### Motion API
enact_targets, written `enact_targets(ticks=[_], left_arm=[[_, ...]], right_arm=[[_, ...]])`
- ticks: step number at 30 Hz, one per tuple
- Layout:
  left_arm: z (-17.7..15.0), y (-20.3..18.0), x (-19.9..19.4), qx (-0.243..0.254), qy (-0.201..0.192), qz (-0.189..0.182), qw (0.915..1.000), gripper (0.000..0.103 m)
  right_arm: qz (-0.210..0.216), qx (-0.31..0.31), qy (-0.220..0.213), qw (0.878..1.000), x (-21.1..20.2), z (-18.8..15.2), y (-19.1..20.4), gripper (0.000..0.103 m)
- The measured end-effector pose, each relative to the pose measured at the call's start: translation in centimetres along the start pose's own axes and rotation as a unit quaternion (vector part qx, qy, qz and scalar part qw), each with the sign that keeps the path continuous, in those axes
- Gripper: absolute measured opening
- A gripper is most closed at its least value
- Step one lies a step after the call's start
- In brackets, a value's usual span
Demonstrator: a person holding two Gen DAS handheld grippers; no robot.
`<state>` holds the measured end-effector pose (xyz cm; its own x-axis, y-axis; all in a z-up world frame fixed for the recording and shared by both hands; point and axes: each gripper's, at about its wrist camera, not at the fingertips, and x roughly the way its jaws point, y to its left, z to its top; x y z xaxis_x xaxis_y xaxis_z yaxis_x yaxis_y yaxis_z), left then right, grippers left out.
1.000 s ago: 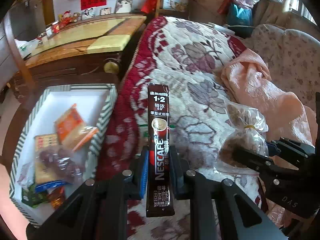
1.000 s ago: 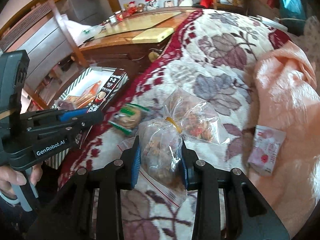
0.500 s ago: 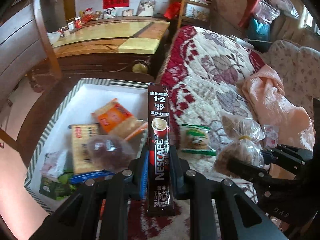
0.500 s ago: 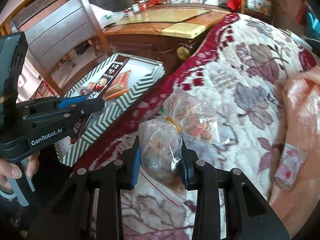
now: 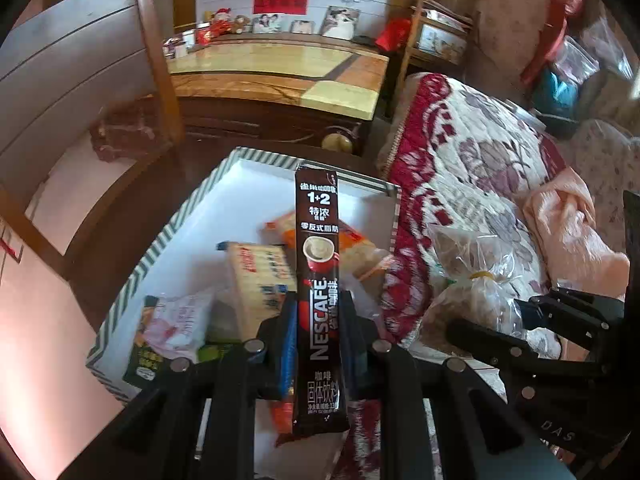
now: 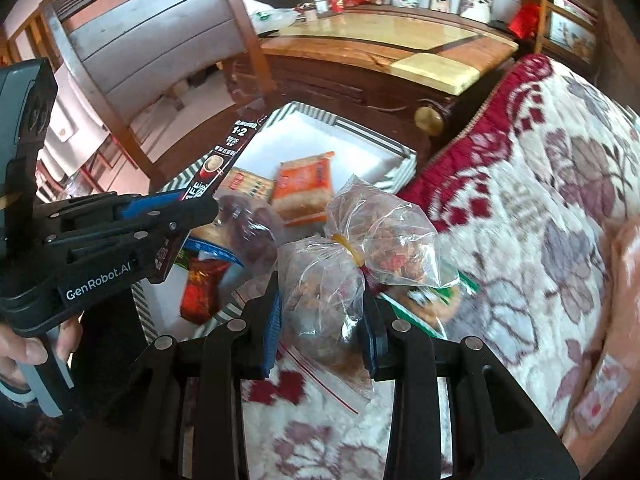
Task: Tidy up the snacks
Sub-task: 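Carry the coffee stick and dried-fruit bag over the white tray, then lower both items into the tray and open both tools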
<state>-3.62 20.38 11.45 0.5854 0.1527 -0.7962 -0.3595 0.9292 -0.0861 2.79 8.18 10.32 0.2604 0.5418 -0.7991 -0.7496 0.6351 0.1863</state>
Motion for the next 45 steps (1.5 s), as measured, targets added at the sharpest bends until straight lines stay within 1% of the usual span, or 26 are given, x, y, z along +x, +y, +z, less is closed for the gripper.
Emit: enact_targets(ticks=[4,12,20,28,33,38,42,45], left_arm=[[0.1,1.8,-0.1,-0.019,-0.001,0.005,0.9998,0.021],[-0.2,4.2,0.8,-0.046,0.010,0.018,0.9987,0.021],[-0.7,6.4,2.6,-0.076,0.033,0.029,0.9962,0.021],[-1.3,7.8,4.1,-0.098,0.053,0.034,0.9932,0.021],[-1.5,8.3,5.0,-0.104,0.063,0.037,0.9918,0.021],[-1.5,8.4,5.3,-0.106,0.064,0.043,0.9913,0.021],[-1.4,8.2,5.4,-0.103,0.062,0.051,0.9915,0.021],[-1.5,8.1,5.4,-0.099,0.061,0.056,0.9917,0.021]], right_arm=[[0.005,-0.011,0.001,1.000,0.6,0.9,1.0,0.032],[0.018,-0.028,0.020,0.999,3.2,2.7,2.4,0.032],[0.024,-0.026,0.027,0.999,5.8,5.0,2.8,0.032],[0.050,-0.005,0.039,0.998,8.6,7.4,2.8,0.032],[0.071,0.013,0.038,0.997,10.0,8.4,2.9,0.032],[0.093,0.055,0.033,0.994,11.2,9.3,1.9,0.032],[0.097,0.064,0.033,0.993,12.0,9.5,1.6,0.032],[0.108,0.081,0.039,0.990,12.4,9.6,1.1,0.033]])
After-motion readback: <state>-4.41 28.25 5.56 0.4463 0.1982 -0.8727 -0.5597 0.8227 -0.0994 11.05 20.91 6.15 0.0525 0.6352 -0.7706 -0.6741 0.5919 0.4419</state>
